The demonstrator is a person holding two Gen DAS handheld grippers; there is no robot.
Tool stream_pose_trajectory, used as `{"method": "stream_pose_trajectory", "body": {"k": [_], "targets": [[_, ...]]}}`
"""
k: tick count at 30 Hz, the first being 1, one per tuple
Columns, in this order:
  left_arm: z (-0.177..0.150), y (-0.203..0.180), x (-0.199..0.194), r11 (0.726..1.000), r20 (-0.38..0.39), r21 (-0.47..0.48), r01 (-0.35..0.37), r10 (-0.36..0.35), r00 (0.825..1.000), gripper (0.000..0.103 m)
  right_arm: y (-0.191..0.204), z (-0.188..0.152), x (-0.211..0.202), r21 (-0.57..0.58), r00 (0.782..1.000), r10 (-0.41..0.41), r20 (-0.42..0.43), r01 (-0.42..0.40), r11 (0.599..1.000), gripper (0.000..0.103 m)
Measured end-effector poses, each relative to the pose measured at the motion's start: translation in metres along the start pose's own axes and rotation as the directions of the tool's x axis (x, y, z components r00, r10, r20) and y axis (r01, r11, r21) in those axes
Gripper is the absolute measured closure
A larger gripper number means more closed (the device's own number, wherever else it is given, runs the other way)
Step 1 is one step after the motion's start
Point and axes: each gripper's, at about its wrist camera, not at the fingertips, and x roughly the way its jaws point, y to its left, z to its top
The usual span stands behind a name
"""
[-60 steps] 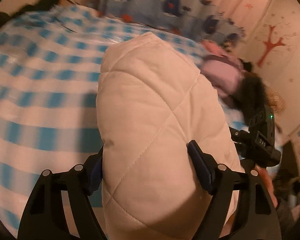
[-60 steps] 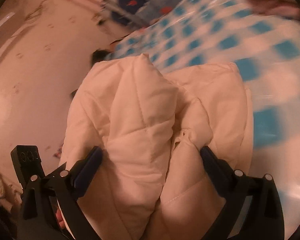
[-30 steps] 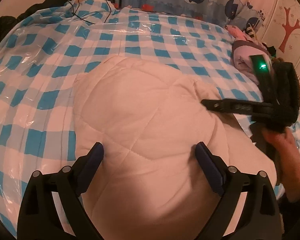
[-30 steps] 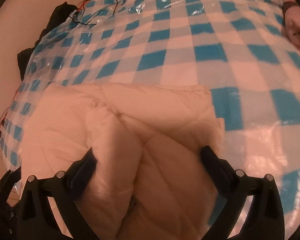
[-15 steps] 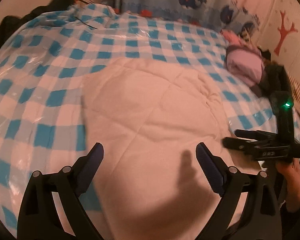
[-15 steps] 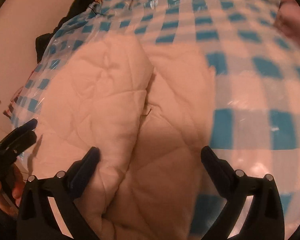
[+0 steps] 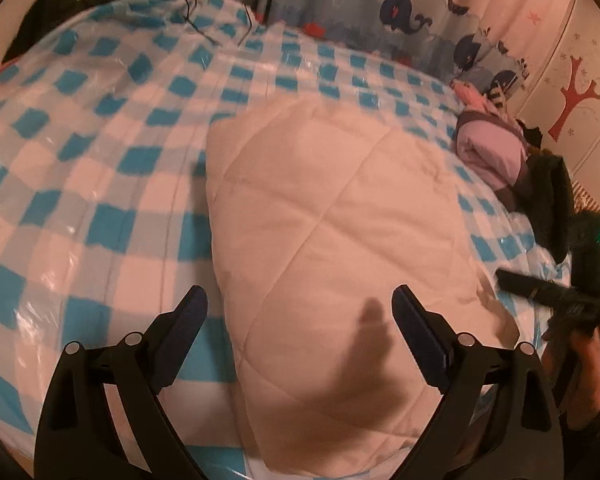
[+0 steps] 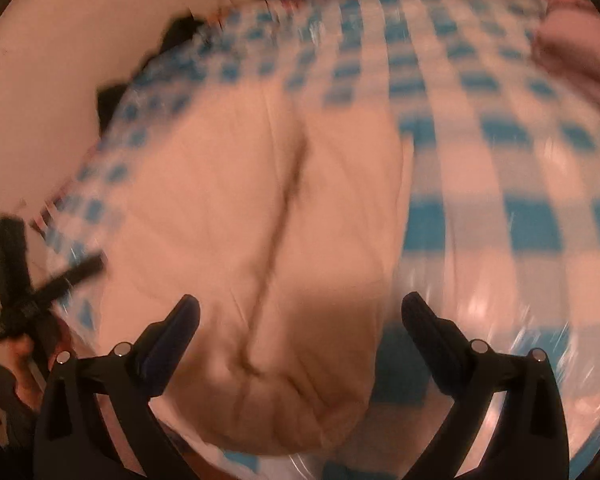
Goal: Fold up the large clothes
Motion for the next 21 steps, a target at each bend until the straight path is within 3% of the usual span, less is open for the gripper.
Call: {"method": "stream_pose_trajectory", "body": {"k": [3, 6, 8, 10, 11, 16, 19, 21], "targets": [[0.007, 0.001, 0.002, 1.000, 0.019, -0.029, 0.011, -0.010, 1.000, 0.014, 0.007, 0.040, 0.003, 0.008, 0.997, -0.028, 0.072, 0.028, 1.000, 0.007], [0.006, -0.004, 0.012, 1.000, -0.007, -0.020, 0.012, -0.012, 1.000, 0.014, 0.002, 0.073, 0.033, 0.048, 0.996, -0.065, 0.066, 0.062, 0.997, 0.007], [0.001, -0.011, 0.023, 1.000, -0.038, 0.016, -0.001, 0.001, 0.999, 0.014, -0.009, 0.083, 0.076, 0.041, 0.987, -0.158, -0.020, 0.158, 0.987, 0.007], [-0.001, -0.012, 0.023, 1.000, -0.039, 0.012, 0.020, -0.019, 0.999, 0.014, -0.032, 0.074, 0.118, 0.053, 0.980, -0.122, -0.159, 0.132, 0.990, 0.006], [-0.001, -0.010, 0.020, 1.000, -0.037, 0.004, 0.024, -0.023, 0.999, 0.014, -0.043, 0.072, 0.121, 0.103, 0.982, -0.084, -0.168, 0.102, 0.989, 0.007], [0.005, 0.028, -0.002, 0.982, 0.011, -0.143, 0.120, -0.120, 0.993, 0.014, -0.047, 0.060, 0.057, 0.149, 0.997, 0.018, -0.076, -0.007, 0.989, 0.007], [-0.002, 0.056, 0.004, 0.954, 0.012, -0.260, 0.149, -0.151, 0.989, 0.014, -0.046, 0.027, 0.022, 0.175, 0.994, 0.097, -0.050, -0.087, 0.981, 0.007], [-0.009, 0.059, 0.017, 0.941, -0.014, -0.294, 0.165, -0.177, 0.984, 0.014, -0.050, 0.002, 0.021, 0.213, 0.990, 0.128, -0.065, -0.111, 0.971, 0.007]]}}
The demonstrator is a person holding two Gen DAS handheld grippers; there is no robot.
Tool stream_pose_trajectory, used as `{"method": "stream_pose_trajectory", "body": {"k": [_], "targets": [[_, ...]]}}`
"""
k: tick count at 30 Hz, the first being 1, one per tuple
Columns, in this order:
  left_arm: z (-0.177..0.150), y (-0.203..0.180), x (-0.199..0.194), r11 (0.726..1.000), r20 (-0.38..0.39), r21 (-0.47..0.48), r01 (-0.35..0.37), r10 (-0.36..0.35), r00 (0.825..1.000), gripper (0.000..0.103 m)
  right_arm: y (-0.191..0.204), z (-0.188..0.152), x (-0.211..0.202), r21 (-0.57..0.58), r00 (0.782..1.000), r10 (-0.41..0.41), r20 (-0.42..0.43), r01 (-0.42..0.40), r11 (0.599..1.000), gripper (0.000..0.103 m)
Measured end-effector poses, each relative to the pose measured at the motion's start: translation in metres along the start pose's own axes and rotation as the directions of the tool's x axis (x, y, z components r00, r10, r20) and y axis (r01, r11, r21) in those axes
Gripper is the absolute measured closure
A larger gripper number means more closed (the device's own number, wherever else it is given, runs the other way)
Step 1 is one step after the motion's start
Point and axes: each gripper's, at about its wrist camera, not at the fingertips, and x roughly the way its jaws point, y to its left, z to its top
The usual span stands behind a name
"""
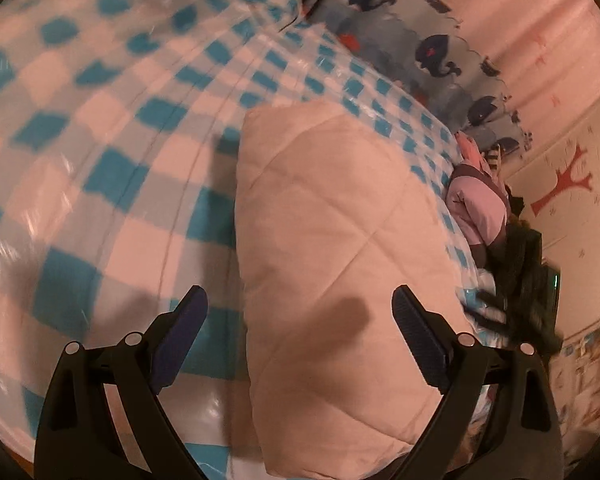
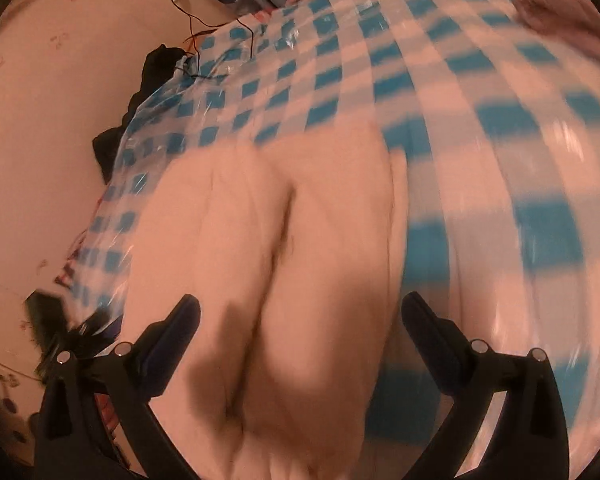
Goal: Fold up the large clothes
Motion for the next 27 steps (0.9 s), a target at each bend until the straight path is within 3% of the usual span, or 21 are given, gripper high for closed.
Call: {"method": "stream_pose_trajectory", "body": {"k": [3, 6, 9, 12, 13, 15, 18, 20, 22, 24, 27], "targets": [[-0.012, -0.009, 0.030, 0.999, -0.070, 0.009, 0.031, -0.030, 0.997, 0.014, -0.019, -0.027, 0.039, 0.083, 0.994, 0.050, -0.094, -0.042, 0.996, 0.006], [-0.013, -0.031, 0.031, 0.998, -0.064, 0.061, -0.033, 0.037, 0.997, 0.013, -0.027, -0.026, 0.037, 0.110, 0.994, 0.070, -0.083, -0.061, 0.992, 0.007], [-0.014, -0.044, 0.016, 0.992, -0.027, 0.108, -0.066, 0.070, 0.997, 0.013, -0.015, -0.024, 0.003, 0.052, 1.000, 0.015, 0.008, -0.015, 0.999, 0.007], [-0.021, -0.056, 0.002, 0.975, 0.029, 0.185, -0.120, 0.116, 0.993, 0.013, 0.003, -0.037, -0.032, -0.028, 0.991, 0.086, 0.104, -0.084, 0.996, 0.007], [-0.023, -0.059, 0.000, 0.973, 0.033, 0.192, -0.127, 0.123, 0.992, 0.013, 0.007, -0.043, -0.029, -0.058, 0.994, 0.070, 0.083, -0.066, 0.996, 0.007], [-0.027, -0.061, -0.003, 0.970, 0.025, 0.205, -0.130, 0.128, 0.991, 0.013, 0.008, -0.061, 0.006, -0.117, 0.996, -0.051, -0.070, 0.043, 0.992, 0.007], [-0.040, -0.069, -0.006, 0.955, 0.019, 0.246, -0.165, 0.165, 0.986, 0.013, -0.005, -0.070, 0.015, -0.100, 0.994, -0.041, -0.105, 0.030, 0.995, 0.007], [-0.047, -0.075, -0.015, 0.945, 0.035, 0.279, -0.174, 0.171, 0.985, 0.013, -0.001, -0.067, 0.001, -0.102, 0.995, -0.064, -0.071, 0.057, 0.993, 0.007], [-0.052, -0.080, -0.023, 0.929, 0.055, 0.315, -0.196, 0.189, 0.981, 0.013, 0.015, -0.066, -0.026, -0.158, 0.993, -0.118, 0.020, 0.120, 0.980, 0.007], [-0.053, -0.082, -0.026, 0.921, 0.060, 0.331, -0.207, 0.198, 0.978, 0.013, 0.030, -0.060, -0.048, -0.186, 0.988, -0.109, 0.108, 0.128, 0.974, 0.007], [-0.053, -0.080, -0.025, 0.926, 0.053, 0.320, -0.199, 0.192, 0.980, 0.013, 0.049, -0.029, -0.054, -0.216, 0.980, -0.107, 0.167, 0.143, 0.966, 0.007]]}}
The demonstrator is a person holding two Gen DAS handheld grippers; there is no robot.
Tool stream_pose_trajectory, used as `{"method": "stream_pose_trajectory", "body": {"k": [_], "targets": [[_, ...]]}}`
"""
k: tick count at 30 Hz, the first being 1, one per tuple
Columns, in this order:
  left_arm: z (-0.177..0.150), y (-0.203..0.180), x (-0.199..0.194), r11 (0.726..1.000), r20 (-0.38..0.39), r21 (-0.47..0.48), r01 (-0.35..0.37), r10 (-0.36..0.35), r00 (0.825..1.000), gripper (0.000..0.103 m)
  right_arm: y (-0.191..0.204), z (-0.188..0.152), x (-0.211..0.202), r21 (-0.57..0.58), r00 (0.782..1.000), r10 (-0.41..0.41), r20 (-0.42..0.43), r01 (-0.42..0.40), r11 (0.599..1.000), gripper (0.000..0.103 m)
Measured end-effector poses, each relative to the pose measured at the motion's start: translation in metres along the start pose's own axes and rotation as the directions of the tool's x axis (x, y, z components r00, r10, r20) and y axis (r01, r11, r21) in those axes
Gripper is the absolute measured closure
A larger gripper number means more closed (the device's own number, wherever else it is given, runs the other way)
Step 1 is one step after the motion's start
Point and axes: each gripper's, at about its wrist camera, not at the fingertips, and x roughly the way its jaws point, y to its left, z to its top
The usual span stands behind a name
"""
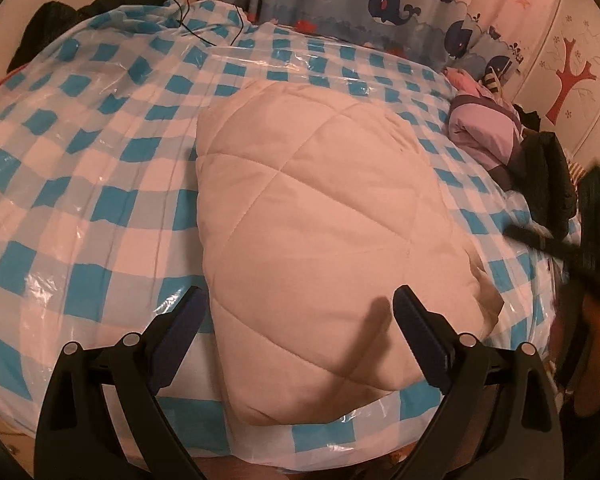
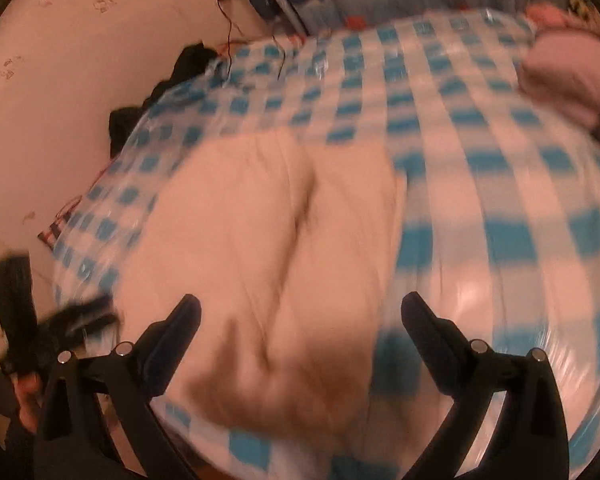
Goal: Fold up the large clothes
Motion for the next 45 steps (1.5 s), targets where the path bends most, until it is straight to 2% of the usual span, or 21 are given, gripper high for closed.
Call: {"method": "stream_pose_trajectory", "body": {"k": [4, 6, 7, 8, 9, 10, 13, 15, 17, 19, 20, 21, 23, 25, 30, 37, 45], "targets": [[-0.002, 0.002, 0.002, 1.000, -0.009, -0.023, 0.005, -0.005, 1.000, 0.013, 0.020, 0.053, 0.041, -0.042, 0.999, -0.049, -0.010, 0.049, 0.998, 0.007], [-0.003, 0.002, 0.001, 1.000, -0.007, -0.019, -0.002, 0.002, 1.000, 0.013, 0.013, 0.067, 0.085, -0.062, 0.984, -0.154, -0.090, 0.149, 0.987, 0.007], [-0.004, 0.004, 0.000, 1.000, -0.011, -0.023, -0.007, 0.006, 1.000, 0.013, 0.005, 0.065, 0.117, -0.080, 0.969, -0.175, -0.173, 0.163, 0.983, 0.007], [-0.004, 0.005, 0.000, 1.000, -0.015, -0.027, -0.008, 0.008, 1.000, 0.013, -0.002, 0.060, 0.134, -0.042, 0.964, -0.145, -0.224, 0.139, 0.989, 0.007], [-0.004, 0.006, -0.001, 1.000, -0.020, -0.030, -0.009, 0.008, 1.000, 0.013, -0.009, 0.058, 0.139, -0.001, 0.964, -0.122, -0.234, 0.125, 0.992, 0.007], [-0.004, 0.008, -0.002, 0.999, -0.023, -0.030, -0.013, 0.012, 1.000, 0.013, -0.014, 0.059, 0.134, 0.028, 0.966, -0.112, -0.234, 0.121, 0.992, 0.007], [-0.006, 0.010, -0.006, 0.999, -0.029, -0.016, -0.049, 0.049, 0.998, 0.013, -0.002, 0.052, 0.097, -0.008, 0.978, -0.121, -0.168, 0.122, 0.993, 0.007], [-0.007, 0.011, -0.007, 0.998, -0.026, -0.020, -0.054, 0.054, 0.998, 0.013, 0.010, 0.040, 0.057, -0.026, 0.994, -0.071, -0.088, 0.069, 0.997, 0.007], [-0.008, 0.010, -0.006, 0.998, -0.029, -0.031, -0.050, 0.049, 0.998, 0.013, 0.023, 0.013, 0.021, -0.047, 0.999, -0.020, -0.024, 0.019, 0.999, 0.007], [-0.009, 0.007, -0.004, 0.998, -0.039, -0.042, -0.047, 0.046, 0.998, 0.013, 0.033, -0.013, 0.026, -0.097, 0.994, -0.058, -0.090, 0.049, 0.994, 0.007], [-0.010, 0.005, -0.002, 0.998, -0.043, -0.047, -0.047, 0.045, 0.998, 0.013, 0.035, -0.027, 0.043, -0.135, 0.982, -0.113, -0.154, 0.092, 0.987, 0.007], [-0.011, 0.002, -0.002, 0.998, -0.047, -0.048, -0.046, 0.044, 0.998, 0.013, 0.032, -0.038, 0.054, -0.137, 0.976, -0.118, -0.185, 0.093, 0.986, 0.007], [-0.013, -0.008, -0.005, 0.999, -0.057, -0.025, -0.047, 0.046, 0.997, 0.013, 0.014, -0.050, 0.066, -0.055, 0.973, -0.059, -0.225, 0.048, 0.997, 0.007], [-0.015, -0.017, -0.012, 0.999, -0.054, 0.008, -0.050, 0.050, 0.997, 0.013, 0.014, -0.045, 0.048, -0.026, 0.980, -0.054, -0.193, 0.049, 0.998, 0.007], [-0.018, -0.026, -0.021, 0.998, -0.074, 0.037, -0.046, 0.048, 0.996, 0.013, 0.039, -0.053, 0.003, -0.114, 0.989, -0.079, -0.121, 0.066, 0.991, 0.007], [-0.025, -0.039, -0.023, 0.995, -0.091, 0.054, -0.081, 0.086, 0.992, 0.013, 0.036, -0.073, -0.015, -0.118, 0.989, -0.091, -0.117, 0.077, 0.990, 0.007], [-0.019, -0.037, -0.032, 0.988, -0.044, 0.050, -0.145, 0.147, 0.988, 0.013, 0.051, -0.061, -0.017, -0.158, 0.988, -0.141, -0.061, 0.130, 0.979, 0.007]]}}
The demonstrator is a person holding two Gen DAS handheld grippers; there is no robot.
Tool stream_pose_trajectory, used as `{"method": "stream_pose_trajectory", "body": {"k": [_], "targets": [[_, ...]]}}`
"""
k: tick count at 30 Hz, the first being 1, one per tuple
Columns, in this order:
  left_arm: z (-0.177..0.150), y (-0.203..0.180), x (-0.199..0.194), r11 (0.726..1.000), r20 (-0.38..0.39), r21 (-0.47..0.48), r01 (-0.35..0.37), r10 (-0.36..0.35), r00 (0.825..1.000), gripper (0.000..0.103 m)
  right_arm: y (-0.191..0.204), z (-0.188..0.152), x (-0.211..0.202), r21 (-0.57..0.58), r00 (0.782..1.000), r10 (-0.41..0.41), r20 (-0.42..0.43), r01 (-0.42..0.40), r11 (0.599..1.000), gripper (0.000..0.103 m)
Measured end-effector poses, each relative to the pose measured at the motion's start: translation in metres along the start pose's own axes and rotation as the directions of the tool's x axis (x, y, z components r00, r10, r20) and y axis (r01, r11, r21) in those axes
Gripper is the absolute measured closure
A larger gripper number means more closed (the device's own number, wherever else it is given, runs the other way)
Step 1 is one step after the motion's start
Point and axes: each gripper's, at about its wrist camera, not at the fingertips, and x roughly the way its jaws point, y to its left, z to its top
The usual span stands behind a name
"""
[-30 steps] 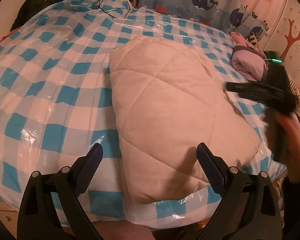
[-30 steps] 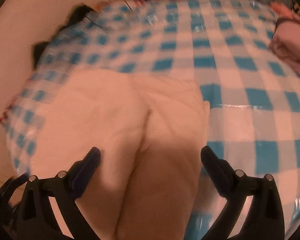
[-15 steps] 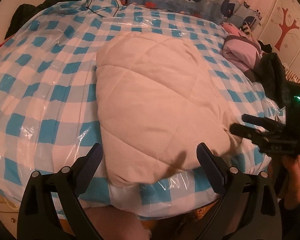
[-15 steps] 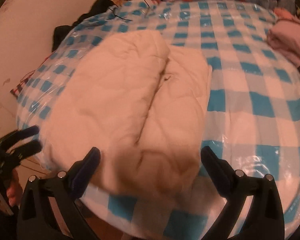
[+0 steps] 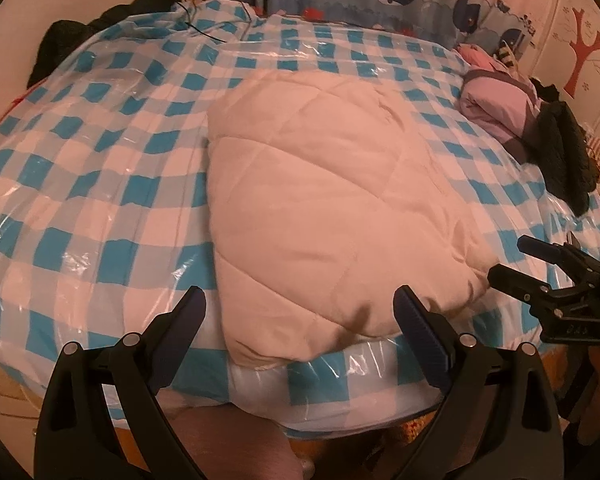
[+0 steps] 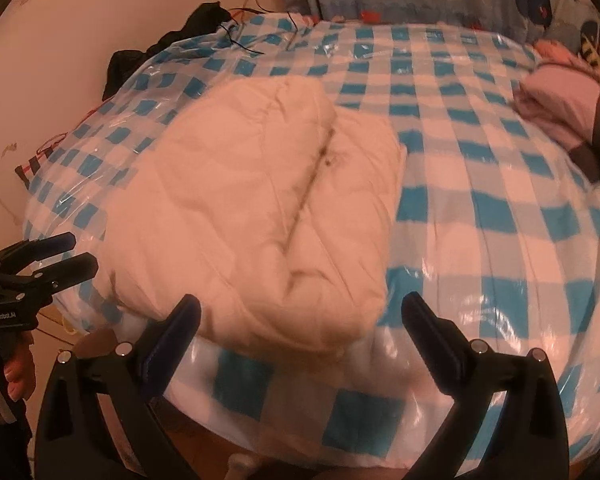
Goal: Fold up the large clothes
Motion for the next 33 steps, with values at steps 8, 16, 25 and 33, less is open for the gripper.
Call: {"method": "stream_pose_trajectory", "body": {"k": [8, 16, 25, 33], "targets": [[0.009, 0.006, -0.004, 0.998, 0.044, 0.014, -0.058, 0.057, 0.997, 0.013, 0.019, 0.013, 0.004, -0.043, 1.000, -0.015, 0.012, 0.015, 0.999, 0.007], [0.014, 0.005, -0.011, 0.993, 0.094, 0.035, -0.113, 0.110, 0.990, 0.012, 0.023, 0.021, 0.000, -0.045, 0.999, -0.022, 0.042, 0.024, 0.999, 0.007], [0.012, 0.000, -0.023, 0.988, 0.118, 0.052, -0.149, 0.142, 0.983, 0.012, 0.034, 0.021, -0.011, -0.056, 0.998, -0.036, 0.051, 0.039, 0.998, 0.007], [0.011, -0.004, -0.032, 0.987, 0.130, 0.060, -0.149, 0.140, 0.982, 0.012, 0.039, 0.017, -0.018, -0.065, 0.998, -0.039, 0.048, 0.042, 0.997, 0.007]]}}
